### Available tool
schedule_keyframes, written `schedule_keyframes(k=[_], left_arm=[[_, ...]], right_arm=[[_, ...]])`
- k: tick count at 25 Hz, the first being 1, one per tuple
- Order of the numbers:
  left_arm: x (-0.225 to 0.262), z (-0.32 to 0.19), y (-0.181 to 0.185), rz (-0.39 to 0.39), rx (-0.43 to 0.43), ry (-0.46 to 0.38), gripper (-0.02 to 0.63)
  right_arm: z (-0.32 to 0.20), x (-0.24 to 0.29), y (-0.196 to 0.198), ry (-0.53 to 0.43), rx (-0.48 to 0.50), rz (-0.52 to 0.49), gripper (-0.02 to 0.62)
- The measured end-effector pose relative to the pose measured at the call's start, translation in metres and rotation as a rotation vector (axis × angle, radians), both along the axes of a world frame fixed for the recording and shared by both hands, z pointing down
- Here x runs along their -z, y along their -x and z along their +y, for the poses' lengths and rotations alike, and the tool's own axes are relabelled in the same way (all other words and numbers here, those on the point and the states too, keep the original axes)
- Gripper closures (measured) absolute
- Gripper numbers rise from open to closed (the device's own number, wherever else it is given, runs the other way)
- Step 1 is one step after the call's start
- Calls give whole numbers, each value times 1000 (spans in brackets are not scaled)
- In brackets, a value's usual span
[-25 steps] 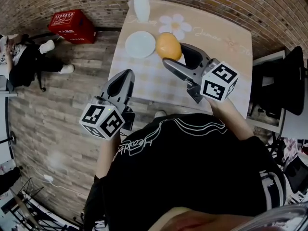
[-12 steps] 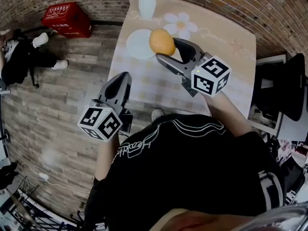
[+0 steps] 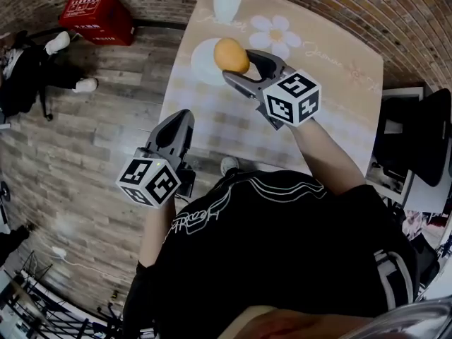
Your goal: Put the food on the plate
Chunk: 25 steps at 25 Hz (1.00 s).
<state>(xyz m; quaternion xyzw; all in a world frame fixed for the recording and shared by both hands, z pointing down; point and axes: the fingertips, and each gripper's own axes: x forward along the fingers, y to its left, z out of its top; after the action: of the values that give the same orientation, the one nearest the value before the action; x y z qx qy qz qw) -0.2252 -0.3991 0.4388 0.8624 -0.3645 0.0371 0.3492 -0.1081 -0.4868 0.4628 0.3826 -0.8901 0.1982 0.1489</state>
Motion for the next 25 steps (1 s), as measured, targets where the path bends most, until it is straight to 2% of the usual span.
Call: schedule_keyframes(k=[17, 25], left_arm=[[-26, -4, 26, 10, 61, 74, 598], [-31, -2, 34, 4, 85, 82, 598]], right_arm=[[-40, -103, 9, 120, 14, 189, 318], [-43, -123, 14, 137, 29, 259, 318]])
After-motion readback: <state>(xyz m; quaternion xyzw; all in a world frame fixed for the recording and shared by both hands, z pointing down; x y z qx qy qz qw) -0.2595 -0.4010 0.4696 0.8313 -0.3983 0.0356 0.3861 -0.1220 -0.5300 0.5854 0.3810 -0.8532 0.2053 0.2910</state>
